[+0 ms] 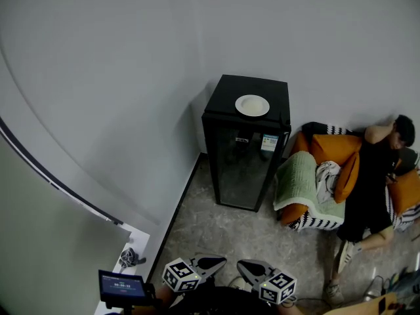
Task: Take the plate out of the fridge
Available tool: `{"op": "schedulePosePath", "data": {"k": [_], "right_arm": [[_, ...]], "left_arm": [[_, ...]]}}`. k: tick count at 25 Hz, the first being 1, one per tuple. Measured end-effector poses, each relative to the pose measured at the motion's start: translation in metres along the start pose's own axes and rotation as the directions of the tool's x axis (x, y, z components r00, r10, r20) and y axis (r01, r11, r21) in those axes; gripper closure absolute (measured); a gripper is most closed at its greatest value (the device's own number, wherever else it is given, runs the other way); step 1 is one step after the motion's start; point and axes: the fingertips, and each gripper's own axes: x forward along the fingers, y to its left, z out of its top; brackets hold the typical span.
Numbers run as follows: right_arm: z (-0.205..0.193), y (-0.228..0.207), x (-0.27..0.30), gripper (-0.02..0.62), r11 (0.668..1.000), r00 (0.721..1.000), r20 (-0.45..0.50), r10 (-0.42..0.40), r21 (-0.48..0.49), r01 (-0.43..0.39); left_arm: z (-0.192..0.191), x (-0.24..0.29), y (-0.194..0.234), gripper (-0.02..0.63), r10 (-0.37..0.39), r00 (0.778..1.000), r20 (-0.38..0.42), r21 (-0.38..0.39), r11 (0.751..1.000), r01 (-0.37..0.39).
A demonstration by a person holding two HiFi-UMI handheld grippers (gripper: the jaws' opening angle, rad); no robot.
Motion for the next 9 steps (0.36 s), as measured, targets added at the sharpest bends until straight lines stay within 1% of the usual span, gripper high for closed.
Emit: {"op": "schedulePosePath", "data": {"k": [9], "right_arm": [[0.0026,0.0032,-0.0100,0.589,1.000,1.000,-0.006,-0.007,0.005,0.008]], "left_arm": [[0.0006,0.0051,-0.0078,0.600,-0.009,1.000,-0.008,0.003,1.000,0.009]]}}
